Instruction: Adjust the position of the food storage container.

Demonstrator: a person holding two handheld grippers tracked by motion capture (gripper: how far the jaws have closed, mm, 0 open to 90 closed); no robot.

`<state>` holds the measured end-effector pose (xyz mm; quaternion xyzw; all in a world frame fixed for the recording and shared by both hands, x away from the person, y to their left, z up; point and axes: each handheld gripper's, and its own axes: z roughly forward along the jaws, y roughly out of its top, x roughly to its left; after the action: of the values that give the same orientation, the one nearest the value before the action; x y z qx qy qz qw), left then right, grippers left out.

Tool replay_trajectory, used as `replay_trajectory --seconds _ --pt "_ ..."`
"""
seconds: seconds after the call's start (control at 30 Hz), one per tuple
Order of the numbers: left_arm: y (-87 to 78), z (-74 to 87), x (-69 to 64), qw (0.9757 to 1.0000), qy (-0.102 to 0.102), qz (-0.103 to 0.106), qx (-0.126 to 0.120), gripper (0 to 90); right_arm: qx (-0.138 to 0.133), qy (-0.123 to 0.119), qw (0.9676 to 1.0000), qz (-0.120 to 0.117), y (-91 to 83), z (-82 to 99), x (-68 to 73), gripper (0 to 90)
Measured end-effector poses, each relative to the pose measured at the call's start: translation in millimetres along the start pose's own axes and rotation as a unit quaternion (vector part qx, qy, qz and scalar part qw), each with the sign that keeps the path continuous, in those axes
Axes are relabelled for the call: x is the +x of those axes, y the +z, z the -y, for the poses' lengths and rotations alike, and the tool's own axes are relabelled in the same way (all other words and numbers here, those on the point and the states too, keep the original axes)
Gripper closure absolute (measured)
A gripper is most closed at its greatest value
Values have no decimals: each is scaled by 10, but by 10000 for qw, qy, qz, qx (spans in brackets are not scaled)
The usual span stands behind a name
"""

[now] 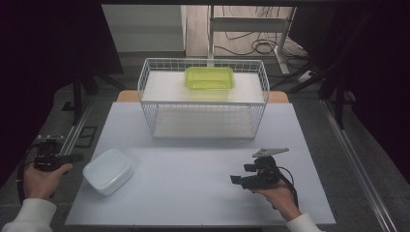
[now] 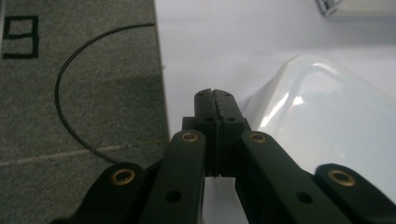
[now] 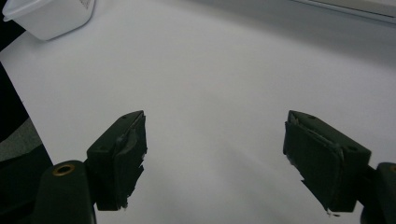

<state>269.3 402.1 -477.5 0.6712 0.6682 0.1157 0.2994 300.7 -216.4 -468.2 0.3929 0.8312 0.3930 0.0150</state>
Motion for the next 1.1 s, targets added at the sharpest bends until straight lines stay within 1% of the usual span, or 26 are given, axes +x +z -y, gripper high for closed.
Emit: replay_trajectory --seconds 0.2,0.3,0.33,0.4,0.43,0.47,0.5,0.53,0.63,0.67,0.7,0.73,0.77,0.93,1.1 --pt "-92 164 40 9999 -128 8 99 900 19 -4 10000 -1 8 0 3 212" --pt "-101 245 30 9997 -153 43 190 900 29 -17 10000 -5 18 0 6 212" --pt "-101 245 30 9997 -153 43 190 900 29 -17 10000 -5 18 0 6 212" --pt "-89 264 29 9996 -166 31 239 900 31 -18 10000 -6 23 -2 6 212" --pt "-67 279 31 9993 -208 32 306 900 38 -21 10000 -1 26 -3 6 212" --pt "-67 279 31 9993 -208 32 306 900 38 -21 10000 -1 26 -3 6 212" --pt "-36 297 23 9990 -209 48 396 900 44 -25 10000 -3 26 -4 6 213" --pt "-36 297 23 9990 -209 48 396 900 44 -25 10000 -3 26 -4 6 213" --pt "22 336 -5 9983 -229 103 518 900 55 -16 10000 4 22 -2 -4 212" --pt "22 336 -5 9983 -229 103 518 900 55 -16 10000 4 22 -2 -4 212" --pt "44 336 -17 9981 -258 168 528 900 57 -7 10000 0 25 0 -7 212" --pt "55 328 -27 9981 -260 184 530 900 68 6 10000 5 26 0 -4 212" --pt "63 316 -36 9982 -247 147 532 900 71 2 10000 2 28 0 -4 213" --pt "108 258 -53 9980 -273 154 552 900 81 -10 10000 -4 31 0 -1 212" --pt "229 174 -88 9976 -299 190 602 900 97 -11 10000 1 32 0 -5 212"
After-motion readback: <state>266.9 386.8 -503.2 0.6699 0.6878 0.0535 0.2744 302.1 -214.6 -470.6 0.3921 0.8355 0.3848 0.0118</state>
